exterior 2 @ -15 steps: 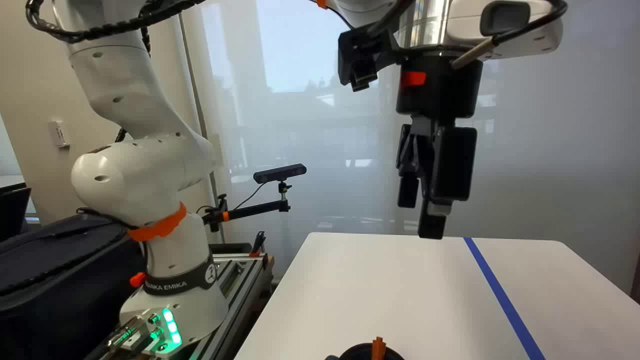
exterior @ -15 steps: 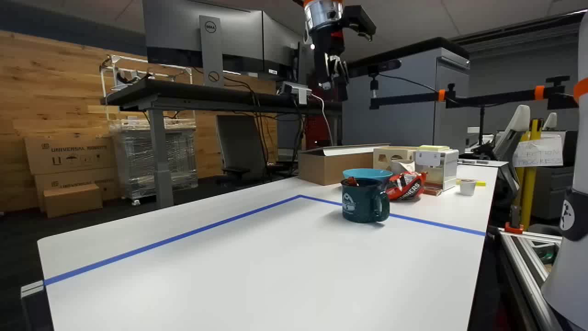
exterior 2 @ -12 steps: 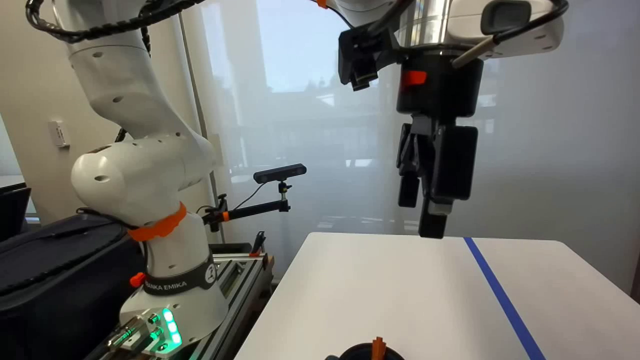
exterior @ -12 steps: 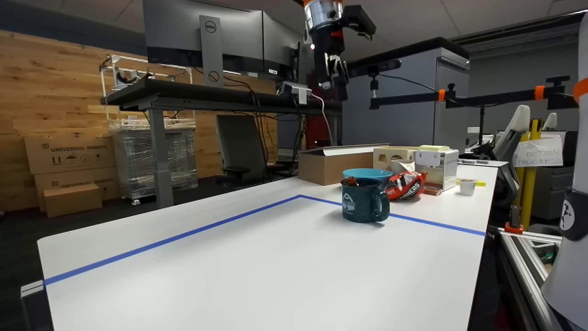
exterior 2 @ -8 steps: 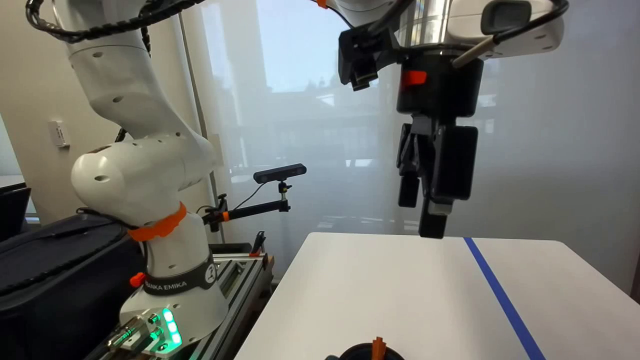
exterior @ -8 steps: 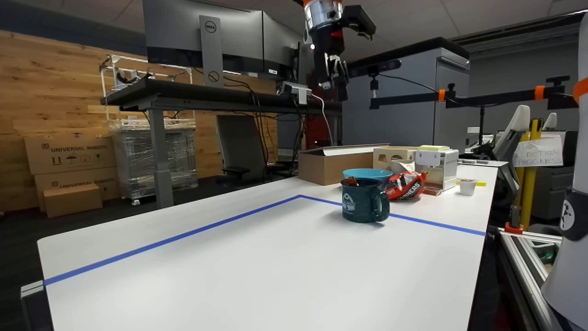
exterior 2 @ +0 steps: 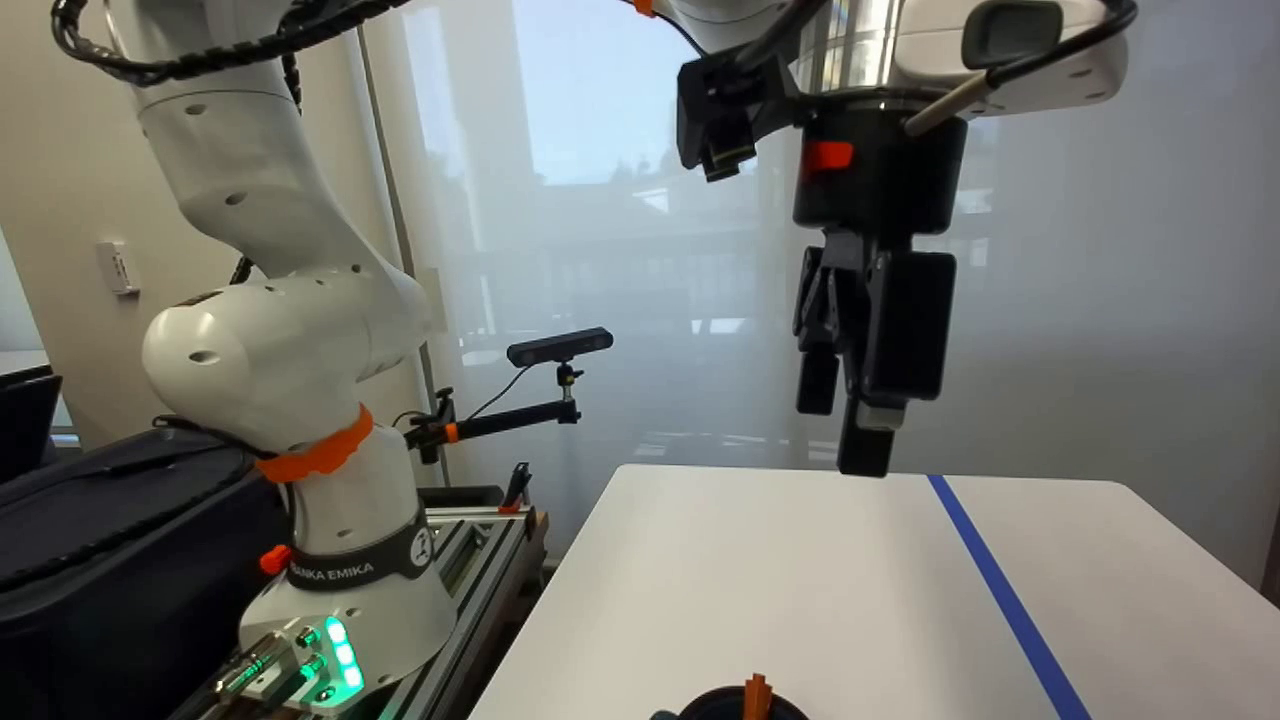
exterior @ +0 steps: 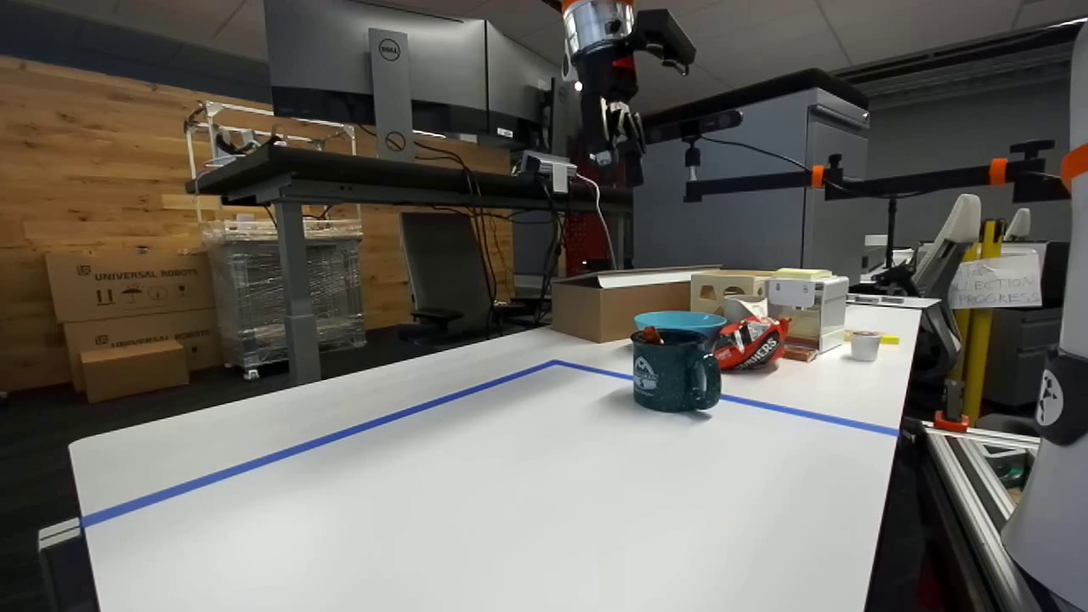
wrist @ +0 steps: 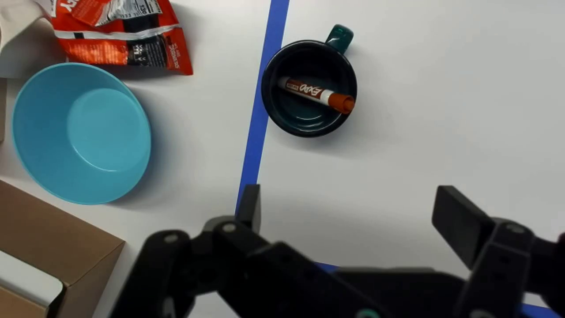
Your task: Shift the sharpie to the table
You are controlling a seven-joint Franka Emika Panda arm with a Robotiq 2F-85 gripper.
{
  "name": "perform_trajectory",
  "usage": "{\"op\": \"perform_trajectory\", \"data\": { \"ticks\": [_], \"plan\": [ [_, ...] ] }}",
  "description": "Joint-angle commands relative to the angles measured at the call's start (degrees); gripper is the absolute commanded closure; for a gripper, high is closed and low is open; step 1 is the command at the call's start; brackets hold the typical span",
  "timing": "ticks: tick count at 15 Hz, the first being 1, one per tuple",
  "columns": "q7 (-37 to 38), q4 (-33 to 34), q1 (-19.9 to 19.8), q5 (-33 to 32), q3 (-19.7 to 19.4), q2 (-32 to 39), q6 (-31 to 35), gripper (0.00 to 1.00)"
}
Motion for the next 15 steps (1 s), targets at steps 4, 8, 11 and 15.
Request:
{"op": "perform_trajectory", "data": {
  "ticks": [4, 8, 11, 15],
  "plan": [
    [0.0, 0.1, -0.2, 0.1, 0.2, 0.0, -0.1, 0.0],
    [0.0, 0.1, -0.2, 0.1, 0.2, 0.0, -0.1, 0.0],
    [0.0, 0.1, -0.2, 0.1, 0.2, 0.0, -0.1, 0.0],
    [-7.1, -3.4, 0.7, -3.8, 0.9, -1.7, 5.8, 0.0]
  ]
}}
